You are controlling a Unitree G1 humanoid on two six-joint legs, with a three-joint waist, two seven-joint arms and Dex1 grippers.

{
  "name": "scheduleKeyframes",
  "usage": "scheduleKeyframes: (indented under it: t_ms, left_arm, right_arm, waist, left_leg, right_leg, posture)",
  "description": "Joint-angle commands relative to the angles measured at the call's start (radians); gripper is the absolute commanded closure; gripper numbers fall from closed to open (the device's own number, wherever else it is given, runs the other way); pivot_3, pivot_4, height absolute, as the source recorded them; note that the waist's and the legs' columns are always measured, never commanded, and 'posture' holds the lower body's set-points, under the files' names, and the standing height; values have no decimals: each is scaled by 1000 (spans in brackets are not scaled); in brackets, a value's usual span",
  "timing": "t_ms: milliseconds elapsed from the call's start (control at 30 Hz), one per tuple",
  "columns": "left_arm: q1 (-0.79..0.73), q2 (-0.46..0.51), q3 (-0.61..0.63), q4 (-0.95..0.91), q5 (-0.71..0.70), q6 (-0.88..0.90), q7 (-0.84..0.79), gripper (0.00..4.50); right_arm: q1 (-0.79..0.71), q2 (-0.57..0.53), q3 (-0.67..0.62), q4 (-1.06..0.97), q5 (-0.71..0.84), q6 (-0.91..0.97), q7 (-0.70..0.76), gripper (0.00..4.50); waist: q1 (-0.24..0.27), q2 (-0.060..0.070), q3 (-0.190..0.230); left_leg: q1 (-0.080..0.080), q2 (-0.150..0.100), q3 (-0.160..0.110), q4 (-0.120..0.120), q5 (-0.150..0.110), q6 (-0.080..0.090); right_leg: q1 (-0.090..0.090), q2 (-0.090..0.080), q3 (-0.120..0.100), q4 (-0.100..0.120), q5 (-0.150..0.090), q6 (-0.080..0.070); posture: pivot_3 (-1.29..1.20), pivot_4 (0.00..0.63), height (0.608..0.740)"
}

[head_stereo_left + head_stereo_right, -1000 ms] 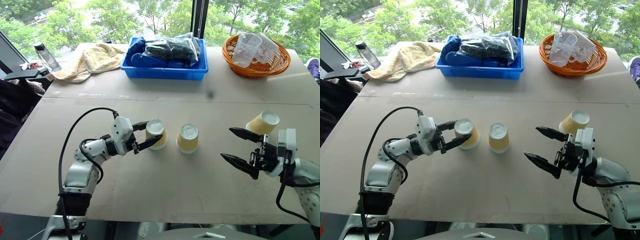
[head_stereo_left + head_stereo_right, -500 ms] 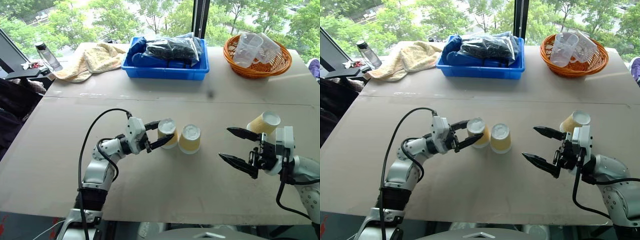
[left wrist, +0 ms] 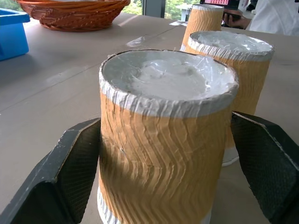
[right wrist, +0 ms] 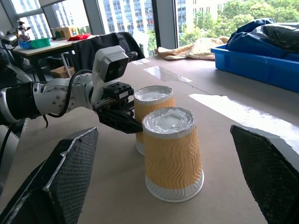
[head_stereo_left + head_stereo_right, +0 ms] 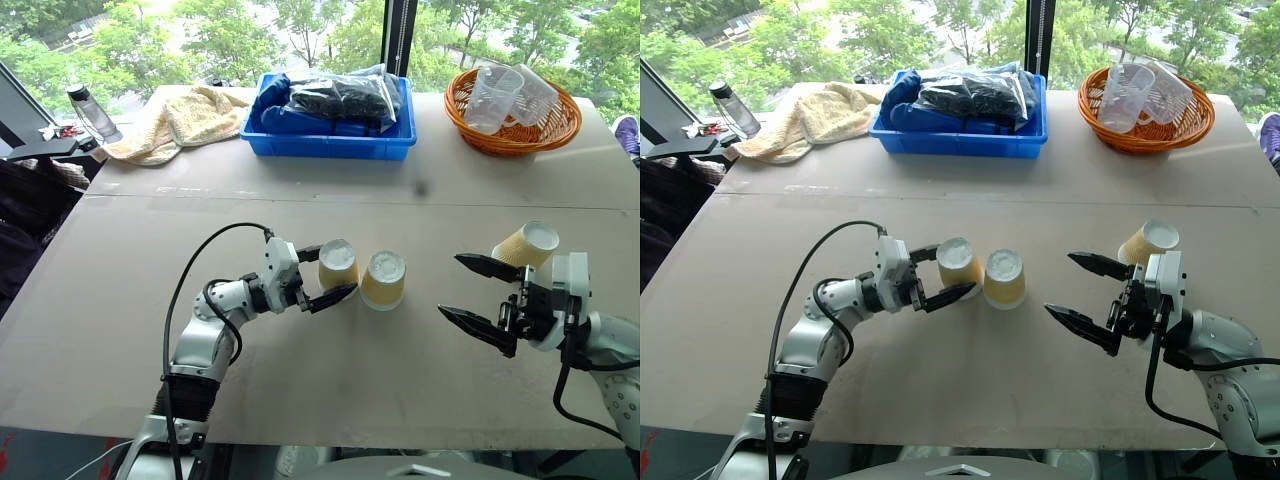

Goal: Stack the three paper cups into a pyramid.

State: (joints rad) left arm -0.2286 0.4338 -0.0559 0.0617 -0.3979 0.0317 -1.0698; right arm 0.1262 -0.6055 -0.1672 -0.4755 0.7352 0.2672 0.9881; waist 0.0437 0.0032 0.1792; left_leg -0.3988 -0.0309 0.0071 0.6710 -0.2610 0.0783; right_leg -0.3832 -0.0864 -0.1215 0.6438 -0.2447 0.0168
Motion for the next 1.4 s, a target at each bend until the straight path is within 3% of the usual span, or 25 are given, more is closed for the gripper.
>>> scheduleKeyframes:
  t_ms: [33,267,533,667,867,1400]
  left_arm:
    - [17,60,75,-161,-94,62,-9,26]
    - [88,252,179,-461,-262,305,13,26]
    - [-85,422,289,-519,-488,551,20,26]
    - [-167,478,288,-501,-514,612,21,26]
    - [-225,488,270,-488,-503,634,24,26]
    - [-209,462,260,-497,-506,624,-14,26]
  right_arm:
    - [31,0,-71,-15,22,-21,-6,0]
    - [3,-6,-220,50,37,-30,-77,0]
    - [-74,68,-236,183,-133,-59,-315,0]
    - [-133,68,-249,273,-229,-90,-407,0]
    - [-144,65,-255,345,-236,-56,-428,0]
    - [-169,100,-206,378,-229,-45,-398,0]
  waist:
    - [-2,-1,0]
    - [-4,1,1]
    - [-4,2,2]
    - [-6,2,2]
    - [-5,2,3]
    - [-6,3,3]
  left_leg:
    - [0,0,0,0,0,0]
    - [0,0,0,0,1,-1]
    - [0,0,0,0,3,-5]
    - [0,0,4,-1,3,-5]
    - [0,1,6,-2,3,-6]
    - [2,2,11,-2,3,-6]
  right_leg:
    - [0,0,0,0,0,0]
    - [-1,0,1,-1,0,0]
    - [-1,1,1,0,0,0]
    - [-2,2,5,0,0,0]
    - [-2,4,7,0,0,0]
    - [-5,5,13,2,0,0]
  posture:
    - [0,150,740]
    - [0,150,740]
    - [0,150,740]
    - [0,150,740]
    - [0,150,740]
    - [0,150,740]
